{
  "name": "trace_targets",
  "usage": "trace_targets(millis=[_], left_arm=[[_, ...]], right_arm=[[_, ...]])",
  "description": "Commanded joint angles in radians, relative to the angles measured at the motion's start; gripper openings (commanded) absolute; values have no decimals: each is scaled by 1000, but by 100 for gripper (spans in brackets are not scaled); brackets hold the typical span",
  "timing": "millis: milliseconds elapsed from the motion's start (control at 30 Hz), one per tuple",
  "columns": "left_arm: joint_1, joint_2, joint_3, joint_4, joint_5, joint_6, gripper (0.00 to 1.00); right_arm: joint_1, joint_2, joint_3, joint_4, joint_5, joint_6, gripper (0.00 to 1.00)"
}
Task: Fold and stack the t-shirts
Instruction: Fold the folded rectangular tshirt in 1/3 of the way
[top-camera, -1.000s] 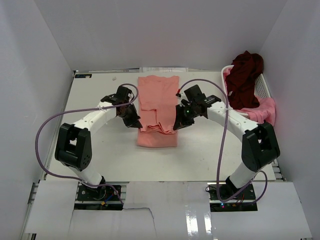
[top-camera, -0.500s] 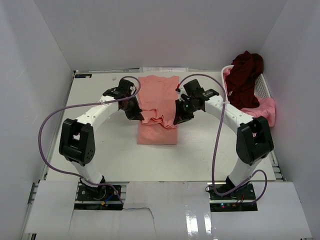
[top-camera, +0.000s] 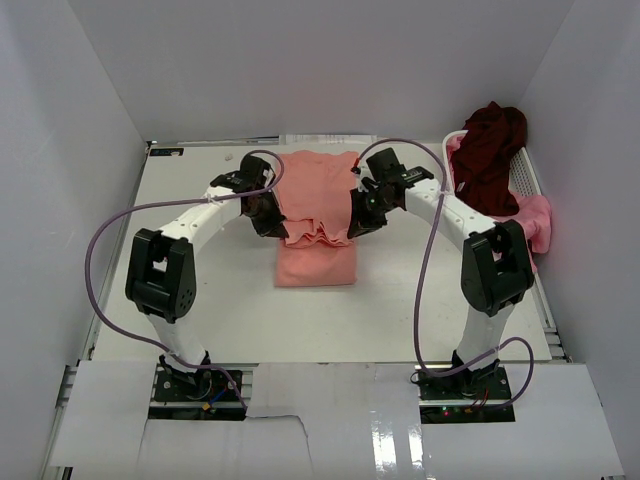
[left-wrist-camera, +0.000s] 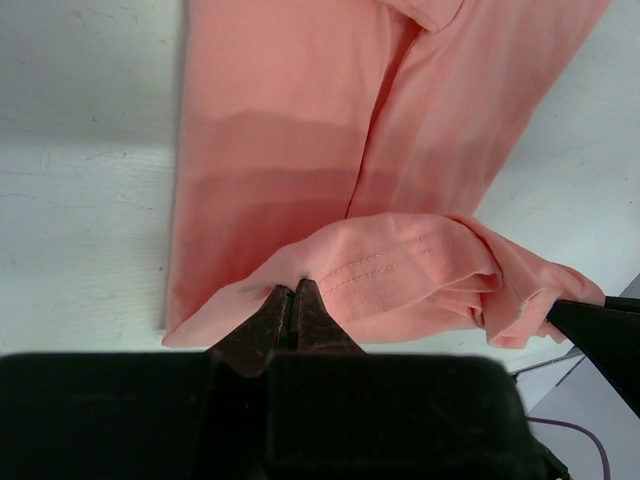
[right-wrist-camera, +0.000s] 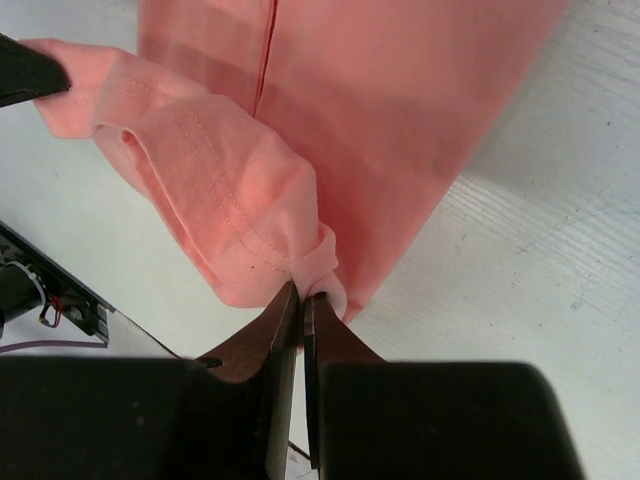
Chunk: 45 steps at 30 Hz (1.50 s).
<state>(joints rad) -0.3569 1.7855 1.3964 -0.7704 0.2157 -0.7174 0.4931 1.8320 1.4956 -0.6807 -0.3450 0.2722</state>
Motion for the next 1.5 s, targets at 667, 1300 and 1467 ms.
trace_targets(millis=[667,1300,1467], left_arm=[[41,69,93,23,-26,16,0],[41,170,190,23,-32,35,0],[41,189,211,23,-36,38,0]], right_arm=[[-30,174,199,-22,12,-31,9],[-54,225,229,-19,17,-33,9],[-57,257,250,-19,17,-36,9]])
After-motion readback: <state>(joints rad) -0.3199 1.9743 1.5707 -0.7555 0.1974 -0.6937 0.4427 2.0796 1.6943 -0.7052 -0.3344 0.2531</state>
